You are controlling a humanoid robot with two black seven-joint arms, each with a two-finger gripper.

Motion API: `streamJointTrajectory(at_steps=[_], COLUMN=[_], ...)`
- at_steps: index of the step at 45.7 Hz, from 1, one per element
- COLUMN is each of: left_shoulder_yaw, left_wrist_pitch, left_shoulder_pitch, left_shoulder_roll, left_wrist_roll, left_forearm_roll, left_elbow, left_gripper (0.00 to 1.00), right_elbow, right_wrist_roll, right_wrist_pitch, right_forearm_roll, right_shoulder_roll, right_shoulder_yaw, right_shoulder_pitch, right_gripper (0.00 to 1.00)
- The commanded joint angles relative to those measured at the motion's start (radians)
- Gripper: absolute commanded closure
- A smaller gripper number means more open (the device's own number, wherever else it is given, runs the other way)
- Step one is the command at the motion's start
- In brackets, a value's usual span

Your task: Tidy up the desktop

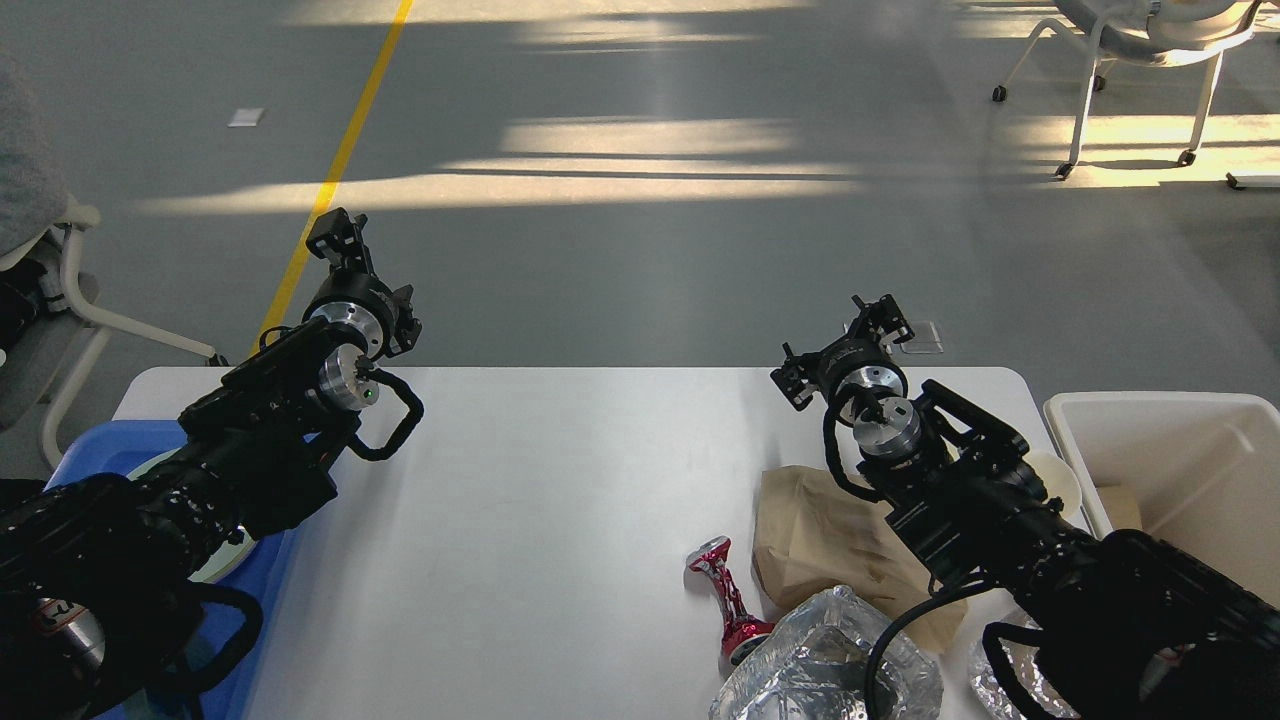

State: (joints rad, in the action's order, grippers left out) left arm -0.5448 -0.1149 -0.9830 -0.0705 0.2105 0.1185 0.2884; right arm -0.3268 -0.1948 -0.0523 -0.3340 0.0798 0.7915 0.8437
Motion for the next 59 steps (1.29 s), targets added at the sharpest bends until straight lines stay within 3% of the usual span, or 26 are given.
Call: streamJointTrajectory(at_steps=[1,6,10,59], left_shoulder_yaw=[-0.001,-0.001,-0.001,-0.026], left_wrist_pitch=[0.044,0.080,0.081,0.078], left_shoulder_pitch=[0.024,0.037,0.037,0.086], left_shoulder_roll=[0.000,0.002,0.002,0.018], left_wrist_roll=[0.096,0.190,0.216,0.222], left_forearm_roll=[0.003,0.004,0.004,-0.002], left_elbow=[0.000,0.000,0.000,0.000], left_gripper=[0.04,0.04,0.04,0.04], right_elbow=[0.000,0.000,0.000,0.000], right_wrist_roll=[0.000,0.000,0.000,0.000], right_wrist_pitch=[0.000,0.000,-0.001,-0.001], right_forearm_roll=[0.000,0.000,0.000,0.000], right_shoulder_roll=[0.000,0.000,0.000,0.000], right_shoulder_yaw=[0.000,0.000,0.000,0.000], right_shoulder_pitch=[0.000,0.000,0.000,0.000], right_gripper=[0.00,0.00,0.00,0.00])
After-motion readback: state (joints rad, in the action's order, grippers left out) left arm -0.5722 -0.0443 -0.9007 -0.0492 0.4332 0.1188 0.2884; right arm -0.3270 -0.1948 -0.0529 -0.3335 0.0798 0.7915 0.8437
